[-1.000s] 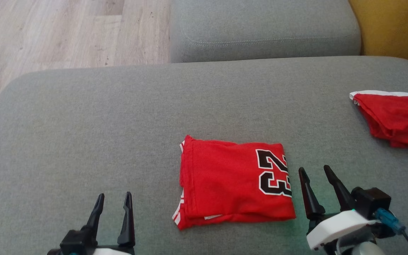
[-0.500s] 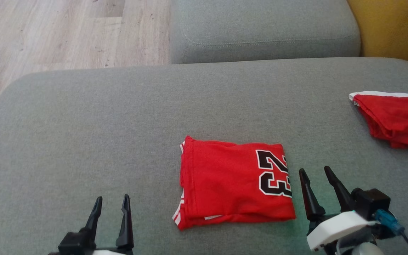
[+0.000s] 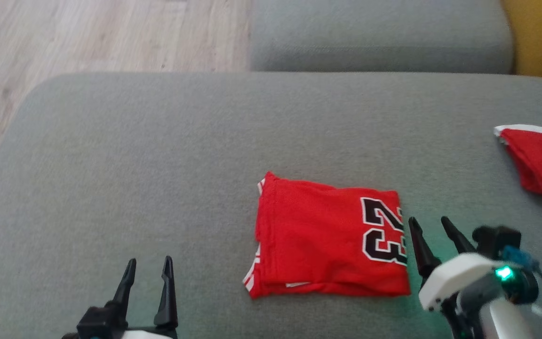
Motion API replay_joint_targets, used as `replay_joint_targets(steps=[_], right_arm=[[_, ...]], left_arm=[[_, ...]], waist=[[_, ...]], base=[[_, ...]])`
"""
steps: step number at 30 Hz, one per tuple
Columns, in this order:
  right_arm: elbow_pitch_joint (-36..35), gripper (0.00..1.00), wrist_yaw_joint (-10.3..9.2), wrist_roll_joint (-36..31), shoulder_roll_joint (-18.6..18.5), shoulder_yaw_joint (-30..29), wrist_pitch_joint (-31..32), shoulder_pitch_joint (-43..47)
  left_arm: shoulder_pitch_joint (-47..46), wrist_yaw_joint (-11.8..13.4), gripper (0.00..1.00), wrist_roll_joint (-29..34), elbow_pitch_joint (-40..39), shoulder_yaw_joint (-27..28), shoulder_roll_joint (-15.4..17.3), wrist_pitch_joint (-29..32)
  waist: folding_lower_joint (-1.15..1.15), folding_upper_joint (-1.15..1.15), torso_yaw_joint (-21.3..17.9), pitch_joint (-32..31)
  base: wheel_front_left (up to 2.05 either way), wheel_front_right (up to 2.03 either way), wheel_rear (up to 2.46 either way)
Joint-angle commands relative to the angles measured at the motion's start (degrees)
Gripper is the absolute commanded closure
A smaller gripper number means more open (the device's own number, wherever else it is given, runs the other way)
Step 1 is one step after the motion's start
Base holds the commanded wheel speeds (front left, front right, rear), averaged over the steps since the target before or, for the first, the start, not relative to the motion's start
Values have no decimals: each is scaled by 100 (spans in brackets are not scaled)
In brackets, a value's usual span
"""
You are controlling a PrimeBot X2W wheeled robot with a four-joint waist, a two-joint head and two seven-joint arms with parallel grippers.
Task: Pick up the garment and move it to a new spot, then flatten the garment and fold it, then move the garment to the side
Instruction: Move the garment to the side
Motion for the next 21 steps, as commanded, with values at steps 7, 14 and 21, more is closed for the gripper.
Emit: replay_joint_targets(steps=[7,14,21], right_arm=[[339,0,20,-58,-26,-39,667,-652],[835,23,20,165,-26,128,1173,-787],[940,100,20,355,-26,311,1091,-935]], left_arm=[[-406,-14,0,33,-138,257,56,-56],[-475,-93,0,72,-4,272,-60,-70],[-478,-140,0,140,43,317,-124,-76]], waist=[[0,0,390,324],[0,0,574,441],[0,0,421,461]], base=[[0,0,0],[0,0,0],[0,0,0]])
